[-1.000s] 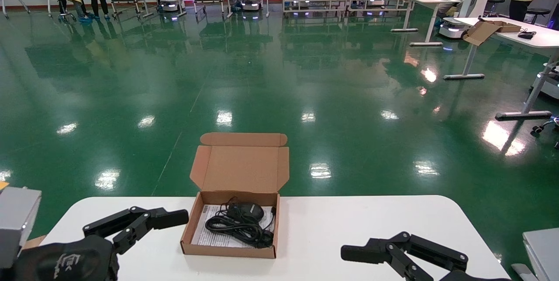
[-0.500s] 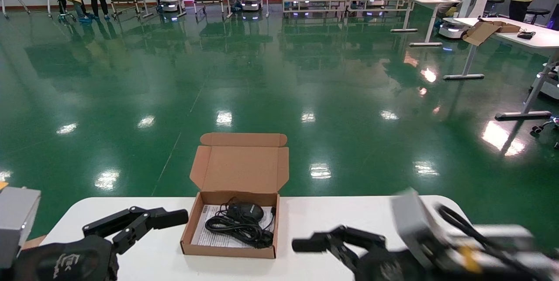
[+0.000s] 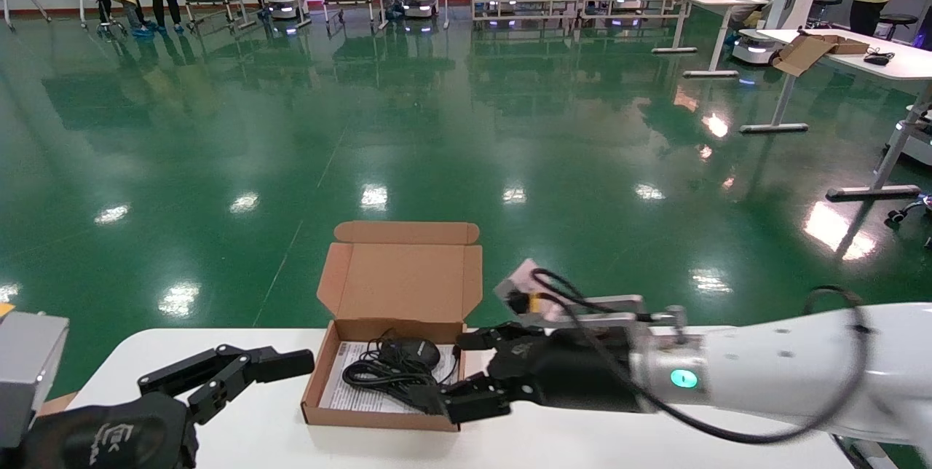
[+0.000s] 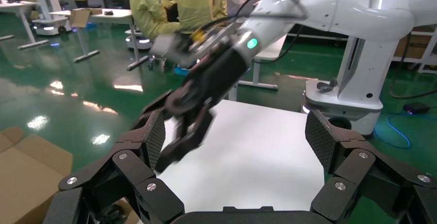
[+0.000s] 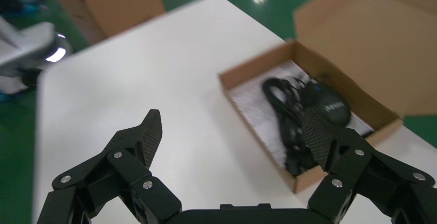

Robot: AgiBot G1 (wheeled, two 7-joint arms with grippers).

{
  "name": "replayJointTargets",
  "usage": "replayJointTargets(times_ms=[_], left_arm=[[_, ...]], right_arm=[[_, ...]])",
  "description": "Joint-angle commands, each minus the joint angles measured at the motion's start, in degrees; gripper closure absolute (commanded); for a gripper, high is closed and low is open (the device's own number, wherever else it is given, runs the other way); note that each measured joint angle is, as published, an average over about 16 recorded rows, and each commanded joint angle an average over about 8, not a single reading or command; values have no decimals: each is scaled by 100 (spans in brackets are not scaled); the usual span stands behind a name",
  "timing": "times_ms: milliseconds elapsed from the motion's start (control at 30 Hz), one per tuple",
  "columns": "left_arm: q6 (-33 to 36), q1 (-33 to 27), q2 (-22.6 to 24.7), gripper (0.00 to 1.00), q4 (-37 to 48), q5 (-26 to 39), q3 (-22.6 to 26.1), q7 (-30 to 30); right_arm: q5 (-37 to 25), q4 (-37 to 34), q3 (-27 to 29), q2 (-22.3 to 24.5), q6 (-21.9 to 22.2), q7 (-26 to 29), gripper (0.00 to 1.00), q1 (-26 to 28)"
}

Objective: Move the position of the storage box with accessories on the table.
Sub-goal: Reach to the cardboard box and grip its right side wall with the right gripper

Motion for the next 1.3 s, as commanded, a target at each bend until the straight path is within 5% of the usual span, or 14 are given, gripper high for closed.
replayJointTargets(times_ms=[33,233,467,933,1300], left_arm=[[0,0,0,0,0,0,0,0],[-1,1,0,0,1,-1,0,0],[-2,2,-1,0,2,-2,0,0],[-3,2,-1,0,2,-2,0,0],[-3,2,-1,0,2,-2,0,0]], right_arm=[[-262,-518,-136,-353,261,-85,0,179],[-299,-1439,-129,-952,832,-366,0,334],[-207,-1542,-92,-918,915,-375,0,324],[-23,-1728,-77,-890,1975,705,0,112],[-160,-1180,-953,-989,3152,1848,0,-165]])
